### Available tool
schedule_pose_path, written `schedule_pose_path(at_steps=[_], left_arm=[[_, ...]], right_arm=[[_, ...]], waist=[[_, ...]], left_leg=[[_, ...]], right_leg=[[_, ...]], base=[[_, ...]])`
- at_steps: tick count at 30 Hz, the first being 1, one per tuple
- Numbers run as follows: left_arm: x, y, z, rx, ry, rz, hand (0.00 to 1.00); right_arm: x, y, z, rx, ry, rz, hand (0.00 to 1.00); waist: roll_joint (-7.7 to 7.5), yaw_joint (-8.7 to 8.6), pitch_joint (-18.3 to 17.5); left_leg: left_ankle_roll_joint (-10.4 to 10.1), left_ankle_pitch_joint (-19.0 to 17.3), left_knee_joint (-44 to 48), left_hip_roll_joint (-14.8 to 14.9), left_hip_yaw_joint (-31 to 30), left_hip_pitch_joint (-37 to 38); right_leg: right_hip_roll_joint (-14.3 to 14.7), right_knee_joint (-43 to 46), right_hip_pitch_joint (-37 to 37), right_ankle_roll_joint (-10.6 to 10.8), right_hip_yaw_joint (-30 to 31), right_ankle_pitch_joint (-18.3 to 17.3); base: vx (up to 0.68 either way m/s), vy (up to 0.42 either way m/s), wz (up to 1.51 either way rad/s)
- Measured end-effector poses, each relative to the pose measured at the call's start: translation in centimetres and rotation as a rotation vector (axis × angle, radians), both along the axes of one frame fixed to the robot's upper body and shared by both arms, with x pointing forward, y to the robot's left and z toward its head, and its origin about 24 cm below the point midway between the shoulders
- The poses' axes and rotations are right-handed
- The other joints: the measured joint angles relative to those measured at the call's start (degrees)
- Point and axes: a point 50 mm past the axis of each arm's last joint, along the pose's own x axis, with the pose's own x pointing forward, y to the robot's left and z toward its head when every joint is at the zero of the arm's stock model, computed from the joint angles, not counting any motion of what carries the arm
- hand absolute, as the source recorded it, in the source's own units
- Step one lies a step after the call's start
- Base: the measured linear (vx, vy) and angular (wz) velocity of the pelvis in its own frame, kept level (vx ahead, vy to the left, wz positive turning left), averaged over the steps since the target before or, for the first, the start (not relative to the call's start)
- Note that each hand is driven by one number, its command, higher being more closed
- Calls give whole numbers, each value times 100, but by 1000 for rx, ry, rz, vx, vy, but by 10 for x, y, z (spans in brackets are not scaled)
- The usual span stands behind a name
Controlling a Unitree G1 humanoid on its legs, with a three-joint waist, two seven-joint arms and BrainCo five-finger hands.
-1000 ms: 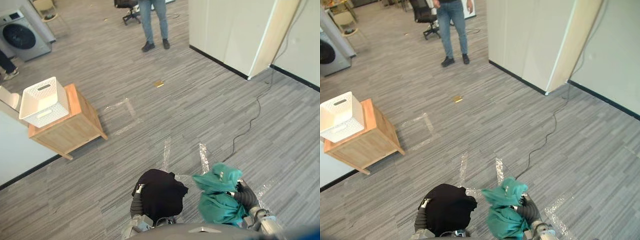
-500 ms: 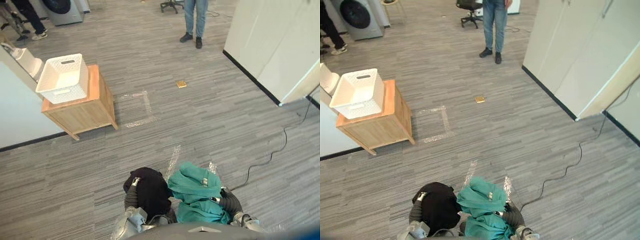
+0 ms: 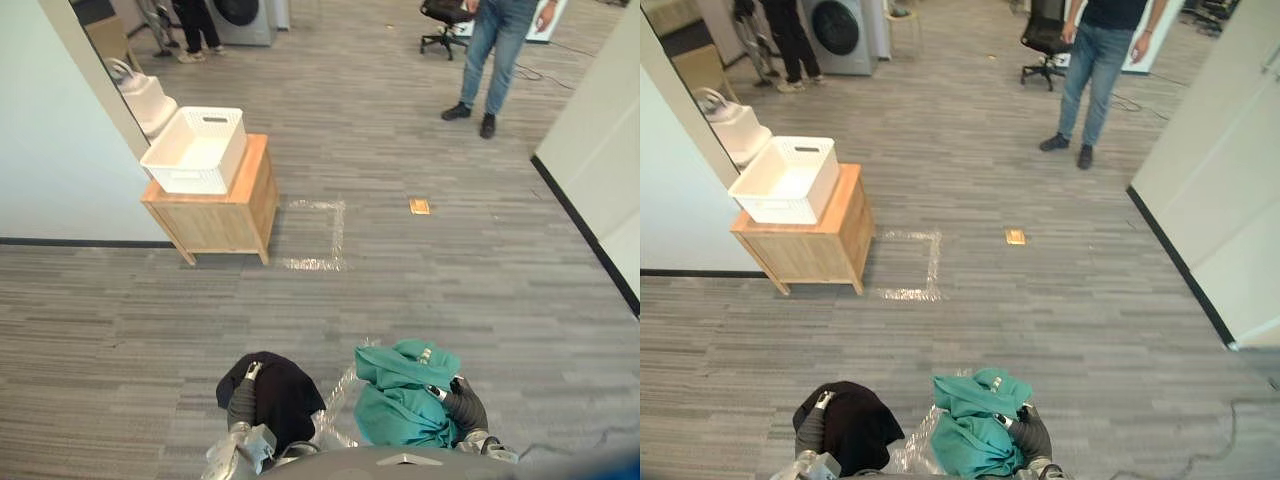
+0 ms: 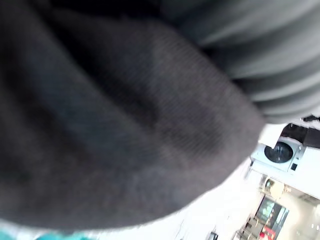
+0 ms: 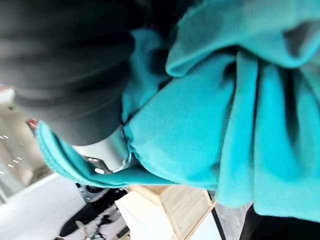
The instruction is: Tidy the bed and pick cloth on bed and put in laundry
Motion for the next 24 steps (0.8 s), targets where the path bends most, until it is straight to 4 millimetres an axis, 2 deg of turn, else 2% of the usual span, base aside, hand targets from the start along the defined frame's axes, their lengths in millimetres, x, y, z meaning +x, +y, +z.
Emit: schedule_pose_path(at_steps=[2,3,4,5,7,9,10,11,13,14,15,16,17,19,20,21,22,23,24], left_arm=[[-5,-12,-2,-50,13,-8,100],[-7,-16,-3,-69,15,-11,100],[-10,-20,-3,-82,19,-18,100],[-14,-25,-4,-81,23,-31,100],[-16,-29,-4,-89,30,-43,100],[-14,-31,-2,-88,12,-63,100],[-14,-31,-2,-94,5,-72,100],[-14,-32,-1,-102,0,-82,100],[-14,-34,-1,-112,1,-92,100],[-13,-36,0,-121,2,-98,100],[-11,-36,0,-123,3,-101,100],[-11,-36,0,-126,7,-104,100],[-10,-38,1,-137,8,-105,100],[-8,-39,1,-146,6,-99,100],[-7,-38,2,-145,4,-93,100],[-5,-36,2,-137,-1,-90,100],[-5,-35,2,-136,-2,-88,100],[3,-37,4,-139,-22,-86,100],[6,-35,6,-135,-34,-85,100]], right_arm=[[5,-8,1,-20,-7,-13,100],[5,-10,1,-26,-6,-15,100],[4,-14,2,-37,-4,-11,100],[2,-16,2,-41,5,3,100],[1,-22,1,-55,23,3,100],[-3,-26,1,-60,34,8,100],[-2,-25,3,-58,26,12,100],[-4,-26,4,-56,25,12,100],[-7,-26,5,-51,39,11,100],[-7,-26,7,-50,37,20,100],[-6,-25,7,-48,37,24,100],[-7,-25,7,-47,38,24,100],[-5,-25,9,-47,30,26,100],[-3,-25,12,-52,15,36,100],[-2,-24,12,-52,13,45,100],[-3,-19,10,-43,17,59,100],[-4,-15,10,-43,16,77,100],[0,-13,11,-48,5,95,100],[2,-11,11,-50,0,101,100]], waist=[[61,-41,-4],[103,-41,27],[135,-63,61],[255,-48,69],[345,-19,102],[321,-24,92],[318,-30,97],[313,-33,97],[294,-42,99],[271,-43,95],[189,-41,105],[123,-38,87],[76,-20,102],[110,-1,104],[64,70,78],[-153,122,-5],[-229,117,-82],[-297,96,-61],[-344,90,-28]], left_leg=[[10,293,1267,151,197,-415],[58,489,1863,296,375,-597],[153,880,2696,561,618,-905],[324,1465,3948,1022,895,-1399],[412,1281,5414,1325,946,-2039],[374,907,5836,1328,1149,-2612],[366,739,5550,1280,1307,-2731],[332,553,4815,1127,1535,-2761],[227,377,3174,693,1718,-2618],[214,387,2072,393,1754,-2514],[228,535,1156,120,1865,-2436],[239,748,609,-36,1943,-2433],[193,1109,-7,-122,2050,-2471],[147,1463,-355,14,2067,-2627],[264,1922,-77,113,2216,-2649],[634,1618,291,-8,2373,-2676],[669,1321,518,-76,2461,-2678],[945,1093,805,-107,2515,-2648],[997,967,884,-123,2558,-2564]], right_leg=[[-40,292,229,-15,-260,-534],[6,231,444,-58,-350,-622],[102,97,724,-84,-462,-715],[292,-119,1089,-191,-507,-866],[434,-286,1458,-221,-522,-999],[472,-575,1794,-252,-523,-1052],[475,-719,1903,-252,-513,-1053],[476,-878,2010,-249,-478,-1052],[437,-1029,2156,-280,-421,-1083],[376,-1070,2245,-255,-413,-1139],[272,-1076,2303,-205,-396,-1199],[184,-1097,2344,-130,-385,-1256],[131,-1175,2480,-24,-290,-1356],[132,-1241,2729,175,-205,-1592],[26,-1122,2868,317,-99,-1833],[-248,-962,2890,402,-30,-2075],[-378,-759,2867,470,-20,-2098],[-606,203,2545,641,34,-2130],[-764,1013,2244,712,42,-2086]], base=[[438,-377,51],[366,-296,45],[334,-263,30],[300,-230,17],[306,-199,-1],[315,-133,-19],[370,-76,-32],[314,-31,-25],[344,20,-15],[383,76,-10],[458,114,-8],[362,111,-11],[435,133,-17],[388,148,-29],[456,214,-46],[484,209,-50],[570,167,-43],[462,118,-26],[629,206,-12]])
